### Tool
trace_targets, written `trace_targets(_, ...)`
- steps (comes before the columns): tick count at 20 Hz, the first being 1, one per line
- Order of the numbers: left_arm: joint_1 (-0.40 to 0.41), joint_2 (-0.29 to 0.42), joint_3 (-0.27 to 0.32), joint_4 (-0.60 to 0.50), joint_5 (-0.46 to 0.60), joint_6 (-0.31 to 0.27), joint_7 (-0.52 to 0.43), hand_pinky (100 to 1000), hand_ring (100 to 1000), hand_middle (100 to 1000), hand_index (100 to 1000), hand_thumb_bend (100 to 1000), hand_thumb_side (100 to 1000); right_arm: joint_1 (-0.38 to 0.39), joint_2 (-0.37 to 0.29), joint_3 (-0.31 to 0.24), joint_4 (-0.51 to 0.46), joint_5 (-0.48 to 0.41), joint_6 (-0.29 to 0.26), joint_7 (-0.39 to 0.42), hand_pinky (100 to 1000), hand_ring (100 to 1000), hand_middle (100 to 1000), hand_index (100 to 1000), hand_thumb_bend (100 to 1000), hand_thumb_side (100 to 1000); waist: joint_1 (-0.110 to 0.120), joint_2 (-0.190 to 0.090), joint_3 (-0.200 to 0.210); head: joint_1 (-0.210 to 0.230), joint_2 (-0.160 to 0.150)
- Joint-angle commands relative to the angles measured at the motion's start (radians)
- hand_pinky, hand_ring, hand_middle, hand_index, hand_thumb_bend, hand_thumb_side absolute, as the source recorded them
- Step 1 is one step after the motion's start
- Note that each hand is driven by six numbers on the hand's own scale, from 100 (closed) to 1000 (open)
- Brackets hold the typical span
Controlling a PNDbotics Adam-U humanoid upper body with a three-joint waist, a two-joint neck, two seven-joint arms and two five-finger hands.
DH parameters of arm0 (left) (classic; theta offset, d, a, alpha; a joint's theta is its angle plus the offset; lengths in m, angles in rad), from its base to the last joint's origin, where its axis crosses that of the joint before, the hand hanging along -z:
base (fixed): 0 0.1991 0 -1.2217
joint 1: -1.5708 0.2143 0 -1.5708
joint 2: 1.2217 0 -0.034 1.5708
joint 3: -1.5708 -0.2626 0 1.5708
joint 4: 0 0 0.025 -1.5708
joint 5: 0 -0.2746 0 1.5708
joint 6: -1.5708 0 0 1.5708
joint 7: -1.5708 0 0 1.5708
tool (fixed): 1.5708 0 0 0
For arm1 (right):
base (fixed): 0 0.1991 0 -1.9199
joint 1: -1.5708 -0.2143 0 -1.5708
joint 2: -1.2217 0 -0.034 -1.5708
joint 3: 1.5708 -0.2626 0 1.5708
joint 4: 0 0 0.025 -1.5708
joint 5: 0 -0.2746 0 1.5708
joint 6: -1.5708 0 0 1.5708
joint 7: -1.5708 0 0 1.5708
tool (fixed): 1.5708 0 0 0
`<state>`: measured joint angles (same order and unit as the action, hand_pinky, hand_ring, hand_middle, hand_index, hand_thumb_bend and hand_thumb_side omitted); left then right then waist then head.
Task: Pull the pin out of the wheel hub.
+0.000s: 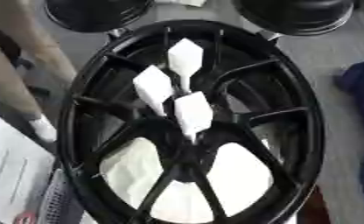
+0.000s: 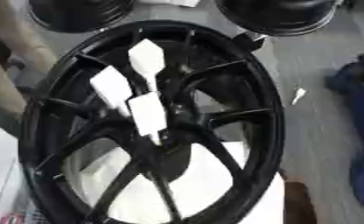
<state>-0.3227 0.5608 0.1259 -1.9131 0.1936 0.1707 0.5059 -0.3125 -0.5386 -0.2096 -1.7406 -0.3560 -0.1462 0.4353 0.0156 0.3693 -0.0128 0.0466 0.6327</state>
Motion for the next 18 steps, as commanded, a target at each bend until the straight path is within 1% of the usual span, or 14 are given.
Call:
trace_targets(1, -0.024, 0.083, -0.002, -0.021, -0.019, 0.004, -0.021, 680, 803, 559, 700, 698, 555, 0.003, -0.025, -0.014, -0.018, -0.001, -0.007, 0.000, 842, 607, 598, 759, 100, 699, -0.001, -0.025, 0.001, -0.019, 0.013)
trace_targets(3, -0.037, 0.133, -0.011, -0.027, -0.031, 0.013, -0.047, 684, 803, 562, 705, 698, 556, 0.007, -0.026, -0.015, -0.018, 0.001, -0.009, -0.002, 842, 607, 598, 759, 100, 695, -0.001, -0.026, 0.000, -0.032, 0.021)
trace_targets(6, -0.063, 0.229, -0.027, -0.029, -0.052, 0.034, -0.108, 690, 802, 566, 713, 695, 557, 0.013, -0.032, -0.016, -0.021, 0.001, -0.014, -0.003, 842, 608, 598, 759, 100, 693, 0.000, -0.028, 0.000, -0.045, 0.026)
trace_targets(9, -0.102, 0.346, -0.059, -0.028, -0.114, 0.039, -0.196, 711, 793, 571, 722, 685, 558, 0.028, -0.042, -0.019, -0.020, 0.006, -0.020, -0.006, 841, 608, 598, 758, 100, 694, 0.001, -0.031, 0.002, -0.056, 0.028)
trace_targets(11, -0.135, 0.432, -0.092, -0.030, -0.157, 0.034, -0.292, 725, 792, 580, 730, 677, 562, 0.040, -0.050, -0.021, -0.021, 0.012, -0.029, -0.010, 841, 608, 598, 758, 100, 693, 0.001, -0.032, 0.001, -0.057, 0.033)
trace_targets(14, -0.178, 0.532, -0.123, -0.033, -0.194, 0.001, -0.453, 744, 790, 592, 740, 668, 564, 0.056, -0.060, -0.024, -0.020, 0.023, -0.042, -0.015, 841, 608, 598, 758, 100, 695, 0.002, -0.030, -0.001, -0.063, 0.035)
trace_targets(18, -0.250, 0.623, -0.155, -0.025, -0.216, -0.055, -0.672, 773, 790, 614, 755, 639, 557, 0.075, -0.070, -0.027, -0.018, 0.038, -0.059, -0.024, 840, 608, 598, 758, 100, 692, 0.003, -0.029, -0.007, -0.078, 0.038)
